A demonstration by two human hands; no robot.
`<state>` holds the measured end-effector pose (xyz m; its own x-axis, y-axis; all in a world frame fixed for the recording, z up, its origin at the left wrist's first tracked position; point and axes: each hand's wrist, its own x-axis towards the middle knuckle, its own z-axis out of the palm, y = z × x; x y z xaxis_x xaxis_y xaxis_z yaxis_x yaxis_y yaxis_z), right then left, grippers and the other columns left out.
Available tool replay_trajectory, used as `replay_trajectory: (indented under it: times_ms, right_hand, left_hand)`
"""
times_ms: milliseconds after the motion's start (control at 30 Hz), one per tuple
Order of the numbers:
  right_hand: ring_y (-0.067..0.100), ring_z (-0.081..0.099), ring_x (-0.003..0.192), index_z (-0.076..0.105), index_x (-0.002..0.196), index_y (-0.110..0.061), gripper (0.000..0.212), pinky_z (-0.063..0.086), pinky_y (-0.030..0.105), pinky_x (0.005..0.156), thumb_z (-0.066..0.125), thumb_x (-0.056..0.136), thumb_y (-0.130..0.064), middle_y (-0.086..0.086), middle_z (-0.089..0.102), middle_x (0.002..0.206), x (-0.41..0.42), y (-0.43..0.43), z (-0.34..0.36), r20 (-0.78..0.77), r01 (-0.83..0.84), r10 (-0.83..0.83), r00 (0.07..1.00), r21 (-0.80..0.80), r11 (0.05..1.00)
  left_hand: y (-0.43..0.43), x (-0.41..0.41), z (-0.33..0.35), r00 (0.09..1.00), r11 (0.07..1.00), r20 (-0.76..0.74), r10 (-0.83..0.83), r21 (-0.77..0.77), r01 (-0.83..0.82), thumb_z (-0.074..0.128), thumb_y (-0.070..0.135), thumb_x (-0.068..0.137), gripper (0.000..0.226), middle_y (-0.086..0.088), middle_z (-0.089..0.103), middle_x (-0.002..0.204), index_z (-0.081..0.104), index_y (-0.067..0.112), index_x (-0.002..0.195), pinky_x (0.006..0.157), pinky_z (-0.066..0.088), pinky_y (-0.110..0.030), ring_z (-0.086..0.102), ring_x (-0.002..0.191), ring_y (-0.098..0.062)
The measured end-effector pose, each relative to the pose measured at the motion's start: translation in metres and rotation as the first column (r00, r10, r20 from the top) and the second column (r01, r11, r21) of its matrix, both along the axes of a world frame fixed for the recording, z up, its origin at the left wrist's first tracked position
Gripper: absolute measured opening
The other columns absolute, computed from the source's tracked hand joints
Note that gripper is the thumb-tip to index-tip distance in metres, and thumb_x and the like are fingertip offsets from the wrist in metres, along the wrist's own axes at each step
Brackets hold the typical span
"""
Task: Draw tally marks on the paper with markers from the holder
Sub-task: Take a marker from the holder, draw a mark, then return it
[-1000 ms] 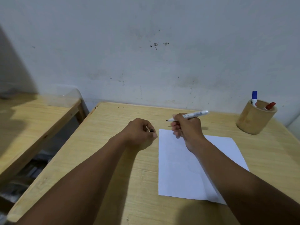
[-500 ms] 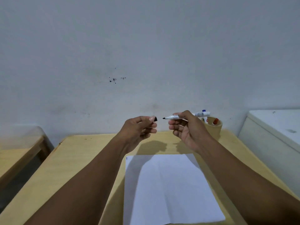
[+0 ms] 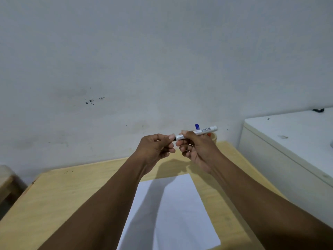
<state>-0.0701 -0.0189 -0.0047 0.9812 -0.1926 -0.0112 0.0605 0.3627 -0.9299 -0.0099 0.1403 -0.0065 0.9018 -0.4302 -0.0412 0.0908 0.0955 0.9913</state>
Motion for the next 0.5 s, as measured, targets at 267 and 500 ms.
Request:
replay_trajectory:
  times_ms: [267,500]
  right_hand:
    - [0.013,0.045,0.036,0.07,0.101,-0.003,0.071,0.025,0.017,0.034,0.059,0.088,-0.071,0.012,0.071,0.066,0.001,-0.045,0.025,-0.224,0.029,-0.133,0.966,-0.417,0.908]
    - [0.016,0.047,0.04,0.068,0.094,-0.007,0.05,0.031,0.021,0.037,0.054,0.099,-0.055,0.01,0.068,0.067,-0.014,-0.124,0.033,-0.162,0.274,-0.421,0.892,-0.548,0.791]
  left_hand:
    - [-0.023,0.02,0.033,0.954,0.981,0.247,0.167,0.057,-0.187,0.079,0.022,0.088,0.018,-0.005,0.072,0.07,0.073,0.006,0.086,0.061,0.053,-0.026,0.071,0.06,-0.016]
    - [-0.056,0.038,0.04,0.841,0.91,0.537,0.059,0.318,-0.267,0.082,0.022,0.084,0.02,-0.005,0.075,0.068,0.073,0.004,0.083,0.056,0.049,-0.02,0.07,0.055,-0.009]
